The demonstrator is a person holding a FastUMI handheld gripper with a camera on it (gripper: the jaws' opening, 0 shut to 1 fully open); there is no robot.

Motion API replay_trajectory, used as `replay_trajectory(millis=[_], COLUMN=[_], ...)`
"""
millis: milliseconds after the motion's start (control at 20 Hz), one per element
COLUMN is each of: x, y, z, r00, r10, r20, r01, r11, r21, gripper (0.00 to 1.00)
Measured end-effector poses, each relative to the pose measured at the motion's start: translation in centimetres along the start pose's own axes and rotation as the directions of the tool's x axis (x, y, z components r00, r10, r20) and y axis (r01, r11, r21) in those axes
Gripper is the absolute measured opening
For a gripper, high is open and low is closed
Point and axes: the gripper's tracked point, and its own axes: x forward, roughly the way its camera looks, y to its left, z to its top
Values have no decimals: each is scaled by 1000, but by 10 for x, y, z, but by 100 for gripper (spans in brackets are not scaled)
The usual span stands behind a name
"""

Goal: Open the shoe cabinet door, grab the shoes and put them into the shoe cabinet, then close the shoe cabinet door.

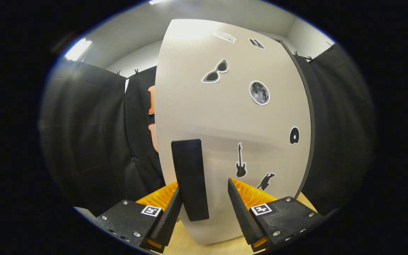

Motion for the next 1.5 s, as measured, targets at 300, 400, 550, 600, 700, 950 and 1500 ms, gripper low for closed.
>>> replay_trajectory(millis=[300, 400, 550, 600, 700, 950, 1500], x=[16, 18, 20, 19, 19, 21, 15], y=[8, 8, 8, 9, 10, 9, 14], z=[5, 5, 5, 5, 5, 3, 12], r00=[1000, 999, 999, 999, 999, 997, 998], r10=[-26, -32, -39, -40, -43, -76, -66], r20=[5, 7, 8, 7, 8, 9, 11], r01=[26, 32, 39, 41, 44, 76, 67], r11=[998, 997, 996, 996, 996, 990, 996], r21=[-48, -64, -79, -80, -80, -120, -60], gripper=[77, 77, 77, 77, 77, 79, 80])
